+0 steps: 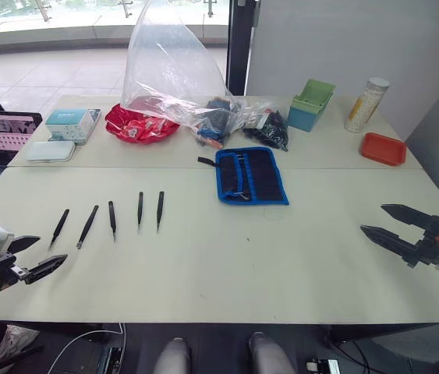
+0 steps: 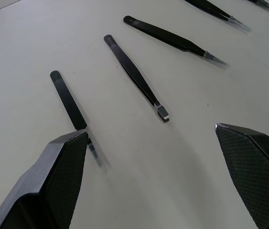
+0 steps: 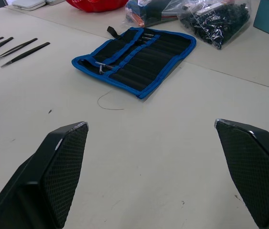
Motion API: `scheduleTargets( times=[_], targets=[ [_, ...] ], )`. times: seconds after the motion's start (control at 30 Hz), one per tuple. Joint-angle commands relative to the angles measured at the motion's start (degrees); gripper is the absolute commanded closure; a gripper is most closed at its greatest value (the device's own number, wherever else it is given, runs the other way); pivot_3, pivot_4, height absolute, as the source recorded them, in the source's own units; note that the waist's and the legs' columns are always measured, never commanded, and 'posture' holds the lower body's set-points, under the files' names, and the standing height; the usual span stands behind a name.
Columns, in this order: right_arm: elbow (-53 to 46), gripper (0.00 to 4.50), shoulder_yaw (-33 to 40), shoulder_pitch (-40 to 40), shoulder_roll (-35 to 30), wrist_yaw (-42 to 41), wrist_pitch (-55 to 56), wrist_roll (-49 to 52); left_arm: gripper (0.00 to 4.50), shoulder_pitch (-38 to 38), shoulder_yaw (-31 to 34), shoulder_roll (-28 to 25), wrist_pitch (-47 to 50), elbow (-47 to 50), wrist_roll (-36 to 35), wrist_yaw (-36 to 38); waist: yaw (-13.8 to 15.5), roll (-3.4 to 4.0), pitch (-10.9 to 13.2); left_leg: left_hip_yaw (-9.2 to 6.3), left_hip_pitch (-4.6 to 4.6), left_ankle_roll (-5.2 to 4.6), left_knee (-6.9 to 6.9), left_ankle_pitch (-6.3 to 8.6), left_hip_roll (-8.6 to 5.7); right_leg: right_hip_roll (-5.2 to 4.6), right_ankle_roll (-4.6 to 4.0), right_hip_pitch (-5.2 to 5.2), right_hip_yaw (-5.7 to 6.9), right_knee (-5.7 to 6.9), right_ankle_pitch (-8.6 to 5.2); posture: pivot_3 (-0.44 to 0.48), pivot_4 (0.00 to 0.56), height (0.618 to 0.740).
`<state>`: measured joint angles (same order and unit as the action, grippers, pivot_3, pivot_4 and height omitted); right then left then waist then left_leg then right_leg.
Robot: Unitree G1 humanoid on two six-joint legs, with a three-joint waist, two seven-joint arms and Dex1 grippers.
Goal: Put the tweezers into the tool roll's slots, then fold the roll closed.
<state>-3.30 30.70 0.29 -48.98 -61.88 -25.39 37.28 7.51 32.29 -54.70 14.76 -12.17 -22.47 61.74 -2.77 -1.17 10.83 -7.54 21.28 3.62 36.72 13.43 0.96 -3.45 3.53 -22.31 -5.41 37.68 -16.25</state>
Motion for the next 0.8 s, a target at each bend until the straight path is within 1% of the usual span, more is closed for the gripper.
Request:
scheduleTargets(
  times=[0.03, 0.1, 0.23, 0.37, 0.43, 0.5, 0.57, 0.6, 0.67, 0.73, 0.8],
  targets=[
    [-0.8, 0.00, 1.1, -0.7, 0.0, 0.2, 1.2, 0.5, 0.02, -0.5, 1.1, -0.6, -1.3, -0.6, -0.8, 1.1, 0.0, 0.00, 0.0, 0.00, 0.00, 0.00, 0.00, 0.00, 0.00, 0.00, 0.00, 0.00, 0.00, 0.00, 0.00, 0.000, 0.150, 0.740],
    [-1.6, 0.00, 1.1, -0.4, 0.4, 0.7, 0.8, 0.8, 0.02, -1.4, 1.2, -1.0, -0.3, -1.0, -2.1, 2.5, 0.0, 0.00, 0.0, 0.01, 0.00, 0.00, 0.00, 0.00, 0.00, 0.00, 0.00, 0.00, -0.01, 0.00, 0.00, 0.000, 0.150, 0.740],
    [-6.6, 0.00, 0.7, 1.0, 2.4, 3.3, -1.6, 2.5, 0.02, -6.5, -0.4, -2.3, 5.0, 1.2, -6.0, 5.5, 0.2, -0.01, 0.0, 0.00, 0.00, 0.00, 0.00, 0.00, 0.00, 0.01, 0.01, 0.00, 0.01, 0.02, 0.00, 0.000, 0.150, 0.740],
    [-13.2, 0.00, -0.4, 1.8, 5.5, 8.6, -2.7, 2.5, 0.02, -12.5, -5.7, -3.0, 8.1, 4.6, -6.2, 6.2, 0.3, -0.01, 0.0, -0.01, 0.01, 0.00, 0.00, 0.00, -0.01, 0.00, 0.04, 0.00, 0.00, 0.01, 0.03, 0.000, 0.150, 0.740],
    [-15.9, 0.00, -1.5, 2.1, 7.1, 12.7, -4.7, 2.6, 0.02, -15.9, -8.6, -2.3, 10.0, 7.1, -7.1, 6.5, 0.2, -0.01, 0.0, 0.00, 0.01, 0.00, 0.00, 0.00, -0.02, 0.00, 0.06, 0.00, -0.03, 0.00, 0.04, 0.000, 0.150, 0.740],
    [-18.4, 0.00, -3.5, 0.9, 9.5, 18.7, -7.3, 2.6, 0.02, -19.7, -11.8, -1.3, 12.6, 10.3, -8.8, 6.4, 0.2, -0.04, 0.0, 0.00, 0.03, 0.00, 0.00, 0.00, -0.01, 0.01, 0.05, -0.01, -0.03, -0.01, 0.05, 0.000, 0.150, 0.740],
    [-20.3, 0.00, -4.9, -0.4, 11.1, 23.2, -9.6, 2.7, 0.02, -21.5, -13.4, -0.7, 14.2, 12.1, -9.7, 6.2, -0.1, -0.06, 0.0, 0.00, 0.04, 0.00, 0.00, 0.00, -0.01, 0.02, -0.03, -0.03, -0.03, 0.01, 0.10, 0.000, 0.150, 0.740],
    [-21.6, 0.00, -6.7, -1.1, 11.9, 26.0, -10.4, 1.3, 0.02, -22.5, -14.2, -0.1, 15.4, 13.2, -10.1, 5.5, -0.3, -0.05, 0.0, 0.02, 0.06, 0.00, 0.00, 0.00, -0.02, 0.02, -0.09, -0.07, -0.09, 0.01, 0.16, 0.000, 0.150, 0.740],
    [-23.9, 0.00, -10.5, -2.2, 13.5, 30.6, -11.1, -1.9, 0.02, -23.4, -15.5, 0.9, 16.3, 15.7, -10.9, 4.9, -0.7, -0.05, 0.0, 0.03, 0.05, 0.00, 0.00, 0.00, -0.01, 0.03, -0.17, -0.08, -0.10, 0.04, 0.21, 0.000, 0.150, 0.740],
    [-25.8, 0.00, -14.5, -4.9, 17.2, 36.4, -12.9, -3.2, 0.02, -23.8, -16.5, 3.0, 17.7, 18.7, -12.1, 3.3, -1.1, -0.05, 0.0, 0.03, 0.07, 0.00, -0.02, 0.00, 0.00, 0.05, -0.17, -0.13, -0.10, 0.04, 0.20, 0.000, 0.150, 0.740],
    [-26.0, 0.00, -17.9, -9.6, 21.4, 42.9, -16.0, -4.6, 0.02, -23.7, -17.2, 4.9, 19.2, 21.8, -13.3, 1.6, -1.4, -0.06, 0.0, 0.03, 0.08, 0.00, -0.02, 0.00, 0.00, 0.06, -0.18, -0.16, -0.12, 0.05, 0.21, 0.000, 0.150, 0.740]
  ],
)
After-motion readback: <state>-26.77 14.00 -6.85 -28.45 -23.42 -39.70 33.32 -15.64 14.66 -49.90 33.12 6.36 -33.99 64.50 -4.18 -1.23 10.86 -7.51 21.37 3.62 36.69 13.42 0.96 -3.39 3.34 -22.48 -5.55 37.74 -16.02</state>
